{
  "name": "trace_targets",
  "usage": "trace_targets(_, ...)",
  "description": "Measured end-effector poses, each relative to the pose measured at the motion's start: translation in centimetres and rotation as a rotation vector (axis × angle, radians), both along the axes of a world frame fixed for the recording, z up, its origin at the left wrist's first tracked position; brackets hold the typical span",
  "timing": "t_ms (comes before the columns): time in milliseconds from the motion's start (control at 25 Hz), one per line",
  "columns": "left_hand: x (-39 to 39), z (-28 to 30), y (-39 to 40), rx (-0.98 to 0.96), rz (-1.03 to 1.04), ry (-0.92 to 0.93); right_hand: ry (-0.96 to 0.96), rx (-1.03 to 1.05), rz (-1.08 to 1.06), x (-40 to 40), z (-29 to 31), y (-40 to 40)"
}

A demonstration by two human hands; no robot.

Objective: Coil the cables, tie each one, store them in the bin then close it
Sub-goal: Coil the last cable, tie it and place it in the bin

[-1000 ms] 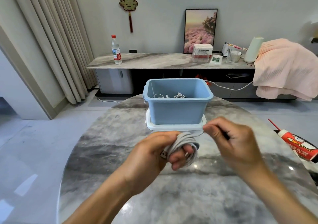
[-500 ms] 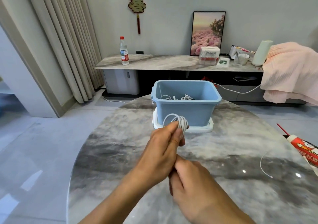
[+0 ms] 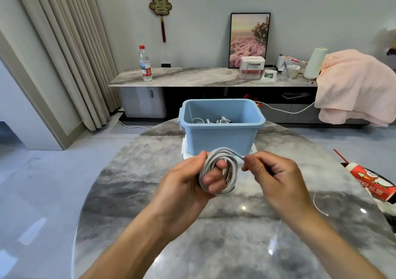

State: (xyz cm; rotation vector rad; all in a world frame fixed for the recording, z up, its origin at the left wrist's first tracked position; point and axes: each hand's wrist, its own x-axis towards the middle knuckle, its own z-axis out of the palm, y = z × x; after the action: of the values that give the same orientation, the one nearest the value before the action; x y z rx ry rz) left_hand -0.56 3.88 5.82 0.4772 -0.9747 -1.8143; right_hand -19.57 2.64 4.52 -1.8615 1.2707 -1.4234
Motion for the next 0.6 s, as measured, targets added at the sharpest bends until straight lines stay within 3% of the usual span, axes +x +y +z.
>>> trace_targets(120, 0.5, 0.1, -0.7, 0.115, 0.154, 0.184, 0.028, 0.202, -0.064, 3.8, -4.1, 1.1)
trace_targets(200, 1.1, -0.1, -1.2, 0.101, 0.238, 0.128, 0.171, 0.310, -0.009, 5.9, -5.3, 2.8)
trace_targets(280, 1.3, -0.7, -1.4, 0.002, 0.346, -0.149, 0.306, 0.449, 0.102, 7.8, -4.4, 4.7)
trace_targets(360, 1.3, -1.7, -1.1, -0.306, 0.452, -0.638, 0.451, 0.525, 0.189, 9.1, -2.2, 6.3)
trace_targets(440, 1.4, -3.1, -1.0, -0.647, 0.401, -1.019, 0.709, 0.495, 0.200, 9.1, 1.1, 7.1)
trace_targets(520, 2.0, -3.4, -1.1, -0.753, 0.333, -1.114, 1.001, 0.421, 0.193, 7.4, 5.0, 7.2)
trace_targets(600, 1.9, -3.0, -1.3, -0.681, 0.228, -0.990, 1.168, 0.261, 0.181, 4.6, 8.2, 6.9)
